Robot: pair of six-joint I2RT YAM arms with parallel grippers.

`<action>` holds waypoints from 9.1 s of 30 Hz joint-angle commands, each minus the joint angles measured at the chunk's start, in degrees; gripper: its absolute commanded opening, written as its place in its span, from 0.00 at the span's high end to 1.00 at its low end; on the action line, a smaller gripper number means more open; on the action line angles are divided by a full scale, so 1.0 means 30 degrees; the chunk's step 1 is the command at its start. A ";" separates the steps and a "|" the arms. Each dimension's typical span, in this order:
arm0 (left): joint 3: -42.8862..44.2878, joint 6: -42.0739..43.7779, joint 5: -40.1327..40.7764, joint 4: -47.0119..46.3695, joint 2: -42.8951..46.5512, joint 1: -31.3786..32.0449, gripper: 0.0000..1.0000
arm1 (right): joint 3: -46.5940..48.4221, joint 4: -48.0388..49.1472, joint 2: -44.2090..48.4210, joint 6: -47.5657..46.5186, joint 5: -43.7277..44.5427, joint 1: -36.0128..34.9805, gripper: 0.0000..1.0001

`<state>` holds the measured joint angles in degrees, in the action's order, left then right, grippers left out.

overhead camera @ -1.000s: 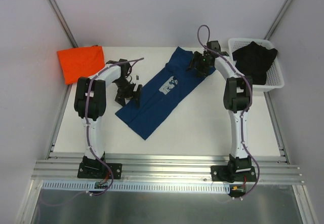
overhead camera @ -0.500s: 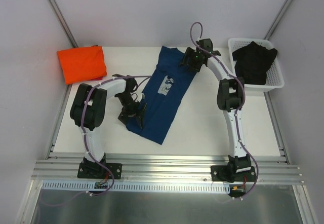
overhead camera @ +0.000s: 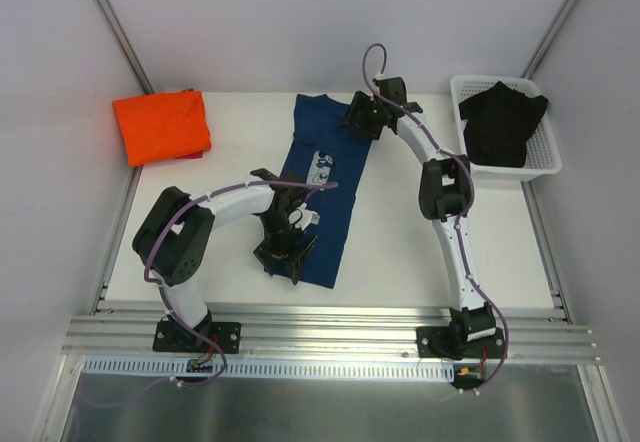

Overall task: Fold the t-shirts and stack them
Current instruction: Rotate the tshirt 90 degrees, then grab the bottom of the folded rectangular tshirt with both arms, then fold the folded rectangular tshirt in 1/3 of the way

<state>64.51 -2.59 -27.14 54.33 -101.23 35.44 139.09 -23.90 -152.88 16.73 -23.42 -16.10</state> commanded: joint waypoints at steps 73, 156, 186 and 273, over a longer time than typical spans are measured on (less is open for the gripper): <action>0.8905 -0.0220 -0.2938 0.2165 -0.8121 -0.0448 0.25 | -0.1891 -0.0471 0.1741 0.0253 -0.1070 0.0356 0.23; -0.3486 -0.4468 -0.6277 -0.3079 -0.1091 -0.4460 0.43 | -3.1419 -0.1965 2.1633 0.2303 -0.0601 -0.6822 0.49; -0.3925 -0.5494 -0.5924 -0.4426 -0.2379 -0.3465 0.51 | -3.1364 -0.0647 2.0580 0.2245 -0.1128 -0.6675 0.56; 1.4529 -0.1569 -0.0448 -0.1731 -0.7445 -0.7330 1.00 | -1.5341 -0.0940 1.4107 -0.3819 0.0306 -0.1226 1.00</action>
<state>103.88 -8.38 -29.80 48.73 -122.56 14.46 87.90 -27.51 -108.36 6.98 -23.03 -20.27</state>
